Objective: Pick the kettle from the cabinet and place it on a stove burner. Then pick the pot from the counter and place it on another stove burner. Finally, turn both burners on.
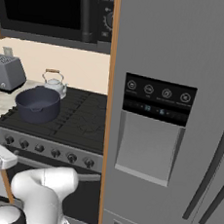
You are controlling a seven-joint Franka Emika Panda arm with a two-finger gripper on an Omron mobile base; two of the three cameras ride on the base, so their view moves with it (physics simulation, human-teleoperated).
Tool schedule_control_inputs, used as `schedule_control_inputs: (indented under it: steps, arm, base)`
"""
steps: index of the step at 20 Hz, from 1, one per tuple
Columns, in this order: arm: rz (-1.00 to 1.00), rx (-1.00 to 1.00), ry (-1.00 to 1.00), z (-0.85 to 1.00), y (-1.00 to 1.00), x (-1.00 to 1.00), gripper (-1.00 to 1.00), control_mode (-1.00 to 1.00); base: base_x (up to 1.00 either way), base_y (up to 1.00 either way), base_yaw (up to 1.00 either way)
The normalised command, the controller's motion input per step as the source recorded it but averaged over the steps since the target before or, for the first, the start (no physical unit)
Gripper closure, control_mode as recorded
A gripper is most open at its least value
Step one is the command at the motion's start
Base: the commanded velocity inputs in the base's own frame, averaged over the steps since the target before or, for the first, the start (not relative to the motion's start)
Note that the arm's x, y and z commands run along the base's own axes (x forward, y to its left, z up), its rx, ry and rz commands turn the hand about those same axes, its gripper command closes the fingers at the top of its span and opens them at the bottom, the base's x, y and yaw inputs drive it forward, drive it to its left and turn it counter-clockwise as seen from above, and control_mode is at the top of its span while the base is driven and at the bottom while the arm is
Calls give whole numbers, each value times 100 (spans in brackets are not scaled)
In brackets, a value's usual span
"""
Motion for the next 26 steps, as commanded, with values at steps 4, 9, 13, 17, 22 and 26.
schedule_control_inputs:
  steps: [4, 9, 13, 17, 22, 26]
  arm:
    - [3, -1, -1, -18, 8, 16, -100, -100]
    - [3, -1, -2, -18, 14, 18, -100, -100]
    - [2, -1, -2, -17, 17, 17, -100, -100]
    - [2, -1, -1, -19, 20, 14, -100, -100]
    - [0, 0, -3, -8, 8, 16, -100, -100]
    - [0, 0, -4, 0, 0, 22, -100, -100]
  base:
    - [0, 0, 0]
    - [0, 0, 0]
    - [0, 0, 0]
    - [0, 0, 0]
    - [0, 0, 0]
    - [0, 0, 0]
